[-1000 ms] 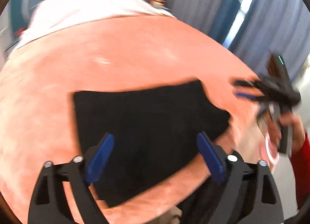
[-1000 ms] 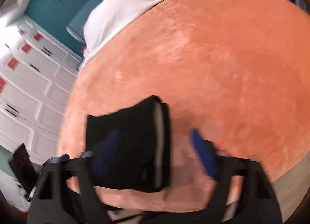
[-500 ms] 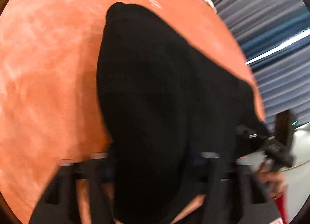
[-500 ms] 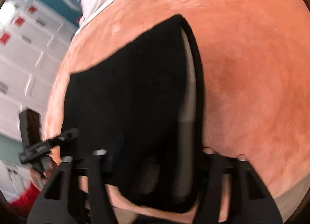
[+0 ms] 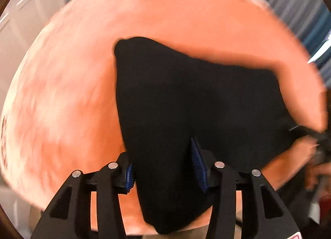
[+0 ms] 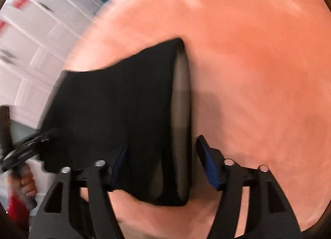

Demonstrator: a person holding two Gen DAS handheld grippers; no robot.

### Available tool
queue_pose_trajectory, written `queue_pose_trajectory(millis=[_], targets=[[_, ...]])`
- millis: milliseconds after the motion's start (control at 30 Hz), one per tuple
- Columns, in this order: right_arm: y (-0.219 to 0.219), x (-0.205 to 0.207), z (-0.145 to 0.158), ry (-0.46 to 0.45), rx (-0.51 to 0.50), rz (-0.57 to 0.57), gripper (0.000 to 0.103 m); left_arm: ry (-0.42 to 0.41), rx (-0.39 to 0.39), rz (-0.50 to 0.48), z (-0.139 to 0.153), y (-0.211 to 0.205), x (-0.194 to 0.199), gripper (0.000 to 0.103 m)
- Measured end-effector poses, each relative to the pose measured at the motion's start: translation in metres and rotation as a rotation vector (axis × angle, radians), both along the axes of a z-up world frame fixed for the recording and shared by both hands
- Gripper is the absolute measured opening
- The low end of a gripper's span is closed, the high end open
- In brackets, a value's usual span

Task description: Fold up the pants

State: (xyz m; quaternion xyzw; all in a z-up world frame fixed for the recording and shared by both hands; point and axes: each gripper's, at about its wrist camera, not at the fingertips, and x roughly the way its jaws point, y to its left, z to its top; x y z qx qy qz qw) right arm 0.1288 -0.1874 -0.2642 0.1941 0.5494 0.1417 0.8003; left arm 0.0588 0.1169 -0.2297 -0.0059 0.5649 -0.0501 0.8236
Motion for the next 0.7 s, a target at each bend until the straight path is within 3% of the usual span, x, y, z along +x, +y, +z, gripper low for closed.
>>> queue_pose_trajectory(millis=[33, 67, 133, 167, 200, 233, 333, 400, 433, 467, 567, 633, 667, 700], targets=[[-0.008, -0.004, 0.006, -0.009, 0.062, -0.067, 0.068, -0.023, -0.036, 0.033, 0.003, 0.005, -0.006, 0.047], [-0.017, -0.011, 0.026, -0.032, 0.060, -0.146, 0.065, -0.058, -0.056, 0.067, 0.016, 0.008, -0.014, 0.047], [-0.016, -0.022, 0.072, -0.154, -0.043, -0.176, 0.041, -0.135, -0.005, 0.100, 0.041, -0.001, -0.021, 0.046], [-0.010, -0.021, 0.086, -0.183, -0.076, -0.149, 0.031, -0.196, 0.033, 0.102, 0.054, -0.011, -0.022, 0.047], [0.002, -0.018, 0.101, -0.216, -0.113, -0.106, 0.013, -0.225, 0.066, 0.098, 0.060, -0.024, -0.018, 0.049], [0.016, -0.013, 0.112, -0.246, -0.141, -0.060, 0.008, -0.243, 0.093, 0.085, 0.064, -0.033, -0.014, 0.052], [0.061, 0.012, 0.108, -0.288, -0.277, 0.088, 0.005, -0.257, 0.226, 0.085, 0.048, -0.059, 0.016, 0.060], [0.074, 0.048, 0.066, -0.203, -0.403, 0.095, 0.002, -0.153, 0.281, 0.103, 0.013, -0.055, 0.036, 0.061], [0.070, 0.058, 0.040, -0.134, -0.432, 0.087, 0.001, -0.105, 0.246, 0.119, 0.001, -0.053, 0.041, 0.062], [0.060, 0.064, 0.027, -0.099, -0.376, 0.053, 0.001, -0.098, 0.227, 0.128, 0.004, -0.040, 0.041, 0.062], [0.049, 0.049, 0.074, -0.136, -0.262, -0.032, 0.006, -0.120, 0.223, 0.143, 0.016, -0.034, 0.035, 0.062], [0.056, 0.036, 0.082, -0.186, -0.375, 0.007, 0.006, -0.105, 0.200, 0.154, 0.017, -0.029, 0.035, 0.062], [0.054, 0.036, 0.067, -0.128, -0.450, 0.034, 0.006, -0.100, 0.197, 0.158, 0.015, -0.030, 0.037, 0.062], [0.048, 0.034, 0.054, -0.081, -0.439, 0.041, 0.006, -0.093, 0.194, 0.162, 0.015, -0.030, 0.038, 0.062]])
